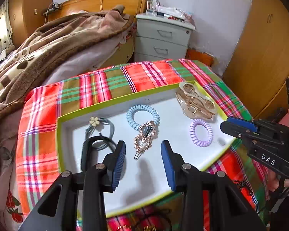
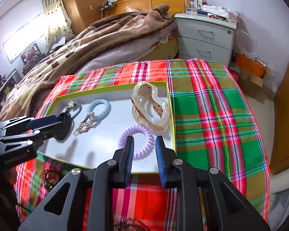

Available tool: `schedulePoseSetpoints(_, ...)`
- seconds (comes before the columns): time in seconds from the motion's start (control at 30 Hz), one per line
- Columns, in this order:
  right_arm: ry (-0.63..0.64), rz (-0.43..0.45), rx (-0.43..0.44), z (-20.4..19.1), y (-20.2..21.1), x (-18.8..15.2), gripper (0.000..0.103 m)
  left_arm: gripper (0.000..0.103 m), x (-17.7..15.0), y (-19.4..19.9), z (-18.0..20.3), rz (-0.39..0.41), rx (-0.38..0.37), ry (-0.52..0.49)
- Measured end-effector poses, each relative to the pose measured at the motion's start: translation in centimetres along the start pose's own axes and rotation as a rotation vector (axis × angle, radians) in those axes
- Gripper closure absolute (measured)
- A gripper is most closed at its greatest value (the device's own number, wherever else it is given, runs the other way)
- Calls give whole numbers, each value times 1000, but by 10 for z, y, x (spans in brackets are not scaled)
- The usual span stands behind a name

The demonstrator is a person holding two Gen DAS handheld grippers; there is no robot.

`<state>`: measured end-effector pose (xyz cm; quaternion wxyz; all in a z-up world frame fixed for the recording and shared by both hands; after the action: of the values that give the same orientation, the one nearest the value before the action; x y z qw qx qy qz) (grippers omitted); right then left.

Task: Organize jewelry
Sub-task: 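Grasp the dark beaded bracelet with the right tool while the left tool moves to the black hair tie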

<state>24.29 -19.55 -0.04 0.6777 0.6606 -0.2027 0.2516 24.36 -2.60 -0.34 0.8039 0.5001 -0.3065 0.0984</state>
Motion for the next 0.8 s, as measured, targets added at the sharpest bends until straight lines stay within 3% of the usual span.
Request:
schedulePoseSetpoints(0.2,-23,21,17,13,22,-15,78,60,-13,28,1,49,0,16)
schedulePoseSetpoints(0.3,-18,26,17,18,31,-26,72,59,-22,37,0,61,4,28)
schedulePoseSetpoints(0.6,-56,-73,23,29,33,-81,65,59,-58,56,-11,69,17,92)
schedulePoseSetpoints(0.8,-79,-119,28,22,22,-98,63,59,-77,64,-25,70,41,146)
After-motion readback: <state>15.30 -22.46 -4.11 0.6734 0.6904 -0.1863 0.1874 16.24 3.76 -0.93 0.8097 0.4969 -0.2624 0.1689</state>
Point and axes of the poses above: each gripper's, at about its wrist camera, not at the fingertips, and y roughly against the way its jaws point, z to its right, x to its top, the point moved 4 cm from there along -y, roughly the way its jaws point, and after that the axes turned 15 degrees about -x, right-handed, at the moved point
